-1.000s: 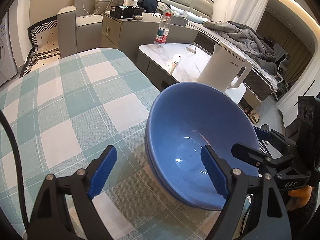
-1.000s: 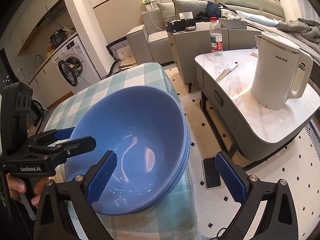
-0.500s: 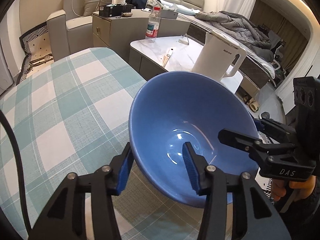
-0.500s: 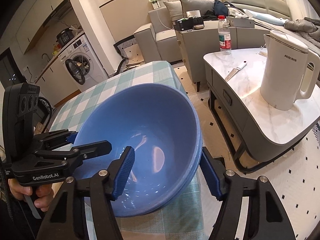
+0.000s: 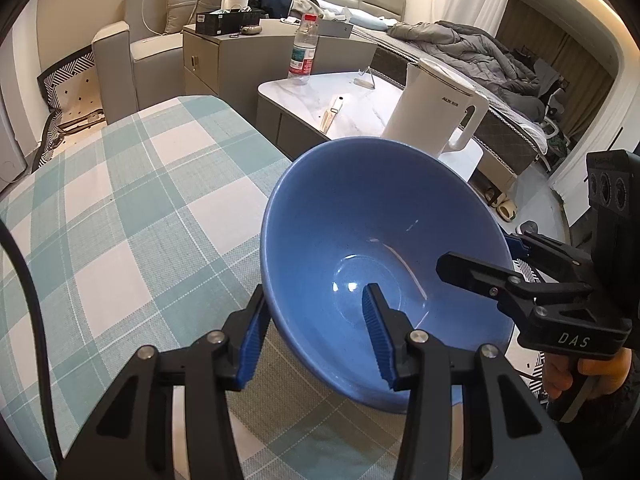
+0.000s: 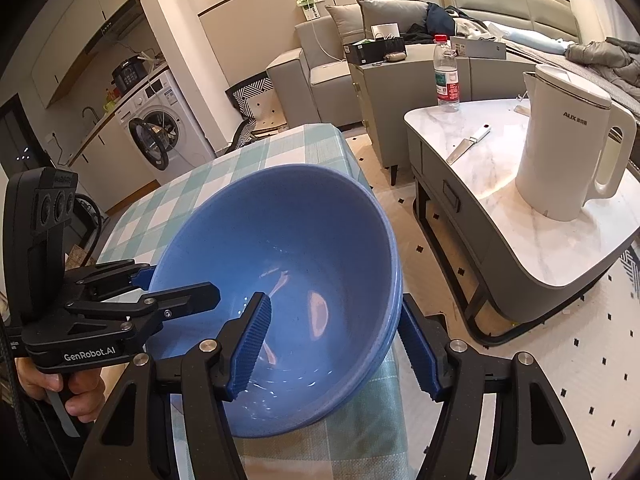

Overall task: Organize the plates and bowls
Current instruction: 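Lift the bowl stack with the left gripper toward the cream plates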

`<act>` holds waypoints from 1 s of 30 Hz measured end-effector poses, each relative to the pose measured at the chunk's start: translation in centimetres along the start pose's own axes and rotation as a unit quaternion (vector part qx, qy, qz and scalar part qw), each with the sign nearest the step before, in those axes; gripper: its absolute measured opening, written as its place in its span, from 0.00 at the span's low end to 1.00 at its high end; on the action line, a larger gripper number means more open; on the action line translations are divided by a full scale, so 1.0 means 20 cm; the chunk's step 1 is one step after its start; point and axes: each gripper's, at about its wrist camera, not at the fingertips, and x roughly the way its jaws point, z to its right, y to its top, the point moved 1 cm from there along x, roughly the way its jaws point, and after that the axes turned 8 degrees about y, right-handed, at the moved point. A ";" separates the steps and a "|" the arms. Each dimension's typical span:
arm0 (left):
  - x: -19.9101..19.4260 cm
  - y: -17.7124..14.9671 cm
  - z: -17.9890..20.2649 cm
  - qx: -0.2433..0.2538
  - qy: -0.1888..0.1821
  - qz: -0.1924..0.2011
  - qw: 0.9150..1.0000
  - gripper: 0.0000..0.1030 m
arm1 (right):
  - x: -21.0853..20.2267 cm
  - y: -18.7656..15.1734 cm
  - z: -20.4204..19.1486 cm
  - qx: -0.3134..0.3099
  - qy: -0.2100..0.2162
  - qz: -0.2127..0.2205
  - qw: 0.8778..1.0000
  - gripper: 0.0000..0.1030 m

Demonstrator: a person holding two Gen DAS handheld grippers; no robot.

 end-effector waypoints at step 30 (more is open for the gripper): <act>-0.25 -0.03 -0.02 -0.004 0.016 0.044 0.999 0.45 | -0.22 -0.01 -0.19 -0.035 0.011 0.039 0.999 0.65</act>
